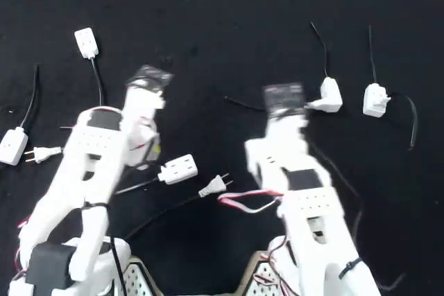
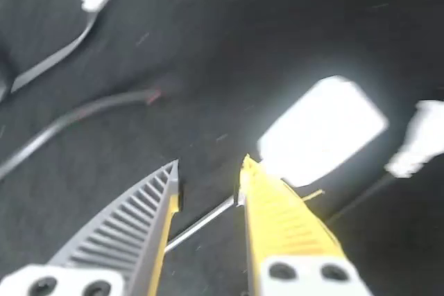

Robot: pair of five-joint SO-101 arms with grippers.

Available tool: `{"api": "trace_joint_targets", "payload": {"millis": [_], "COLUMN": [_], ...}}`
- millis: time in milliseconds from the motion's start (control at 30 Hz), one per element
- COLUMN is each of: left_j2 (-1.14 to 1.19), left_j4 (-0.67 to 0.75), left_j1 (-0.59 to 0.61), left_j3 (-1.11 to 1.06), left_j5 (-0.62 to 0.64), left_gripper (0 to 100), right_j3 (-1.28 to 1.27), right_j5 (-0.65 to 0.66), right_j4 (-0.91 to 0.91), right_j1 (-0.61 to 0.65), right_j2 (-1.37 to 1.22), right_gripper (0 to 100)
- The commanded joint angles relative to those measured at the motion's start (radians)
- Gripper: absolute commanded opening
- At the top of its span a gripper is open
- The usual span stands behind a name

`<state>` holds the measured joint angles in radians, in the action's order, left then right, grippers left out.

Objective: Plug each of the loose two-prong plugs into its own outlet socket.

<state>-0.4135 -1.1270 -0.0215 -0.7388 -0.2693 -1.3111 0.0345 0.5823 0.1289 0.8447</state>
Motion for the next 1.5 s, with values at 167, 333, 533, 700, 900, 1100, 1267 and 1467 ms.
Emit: {"api": "trace_joint_targets", "payload": {"millis": [167,333,533,700,900,1100,1267,1467], "left_j2": [-0.021,-0.032,-0.032,-0.032,-0.032,-0.034,-0.034,-0.034], "left_j4": [0.158,0.307,0.319,0.322,0.322,0.322,0.322,0.322], "left_j1": [0.209,0.222,0.234,0.288,0.289,0.292,0.292,0.292], "left_j3": [-0.148,-0.268,-0.285,-0.278,-0.278,-0.278,-0.277,-0.277], "left_j5": [0.081,0.226,0.235,0.236,0.236,0.236,0.236,0.236], "left_gripper": [15,15,15,15,15,15,15,15], "right_j3": [0.027,0.025,0.028,0.036,0.064,-0.008,-0.013,0.005], "right_j5": [0.319,0.365,0.175,0.087,-0.181,-0.222,-0.222,-0.222], "right_j4": [0.175,0.164,0.152,0.164,0.213,0.127,0.129,0.199], "right_j1": [0.370,0.394,0.396,0.400,0.582,0.718,0.721,0.674], "right_j2": [0.030,0.025,0.022,0.024,0.024,0.022,0.022,0.021], "right_gripper": [13.8,13.8,13.8,14.0,14.1,14.2,14.0,14.0]}}
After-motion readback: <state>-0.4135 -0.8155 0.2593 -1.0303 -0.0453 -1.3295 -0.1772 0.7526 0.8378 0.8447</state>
